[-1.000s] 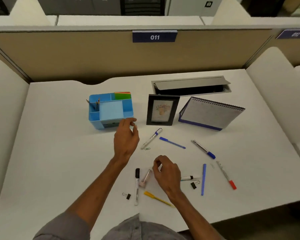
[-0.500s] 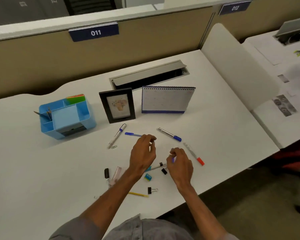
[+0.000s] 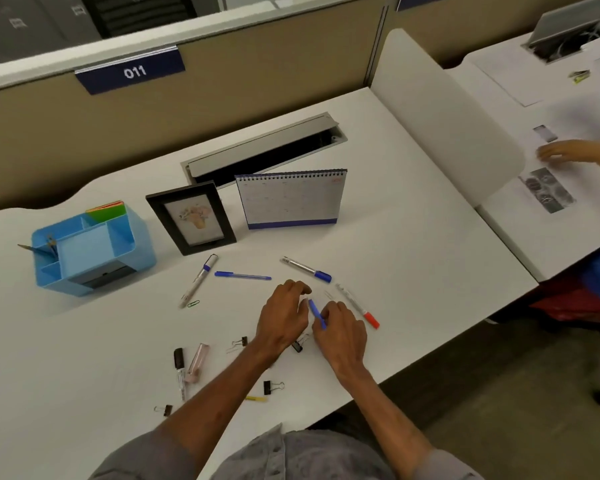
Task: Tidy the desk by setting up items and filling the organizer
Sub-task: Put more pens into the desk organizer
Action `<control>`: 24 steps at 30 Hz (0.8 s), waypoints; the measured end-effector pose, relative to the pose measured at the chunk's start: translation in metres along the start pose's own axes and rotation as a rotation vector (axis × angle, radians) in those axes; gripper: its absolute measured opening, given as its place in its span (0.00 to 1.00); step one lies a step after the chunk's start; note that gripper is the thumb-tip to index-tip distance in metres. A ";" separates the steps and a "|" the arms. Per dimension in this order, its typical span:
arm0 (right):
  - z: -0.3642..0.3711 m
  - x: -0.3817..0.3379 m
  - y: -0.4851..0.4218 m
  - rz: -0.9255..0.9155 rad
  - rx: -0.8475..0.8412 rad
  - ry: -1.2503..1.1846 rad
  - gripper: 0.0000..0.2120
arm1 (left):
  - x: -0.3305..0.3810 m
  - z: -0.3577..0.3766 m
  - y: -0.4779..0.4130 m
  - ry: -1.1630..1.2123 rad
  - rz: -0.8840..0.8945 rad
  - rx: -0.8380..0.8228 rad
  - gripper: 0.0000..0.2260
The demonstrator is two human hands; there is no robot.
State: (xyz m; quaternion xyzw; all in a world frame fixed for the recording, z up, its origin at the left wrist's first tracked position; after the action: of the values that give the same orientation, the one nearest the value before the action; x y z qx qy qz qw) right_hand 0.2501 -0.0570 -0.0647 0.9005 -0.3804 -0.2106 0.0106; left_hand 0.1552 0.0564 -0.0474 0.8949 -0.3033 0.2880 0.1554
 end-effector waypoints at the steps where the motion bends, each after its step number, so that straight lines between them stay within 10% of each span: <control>1: -0.002 0.001 -0.002 -0.008 0.002 -0.032 0.10 | 0.002 0.000 -0.002 0.016 -0.020 0.010 0.12; 24: 0.017 -0.160 -0.012 -0.380 -0.091 -0.118 0.13 | -0.106 -0.127 0.018 0.245 -0.460 0.313 0.10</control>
State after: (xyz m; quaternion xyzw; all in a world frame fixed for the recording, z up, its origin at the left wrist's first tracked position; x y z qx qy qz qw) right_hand 0.1521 0.0640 -0.0233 0.9408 -0.1936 -0.2779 -0.0112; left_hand 0.0216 0.1485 -0.0100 0.9118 -0.0237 0.3943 0.1124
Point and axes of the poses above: each hand's wrist, its own y-axis away from the middle knuckle, its own z-axis out of the palm, x = y × z, the point moved 8 cm from there along -y, towards the middle knuckle, and after that the axes turned 4 degrees about x, right-handed, at the moved point
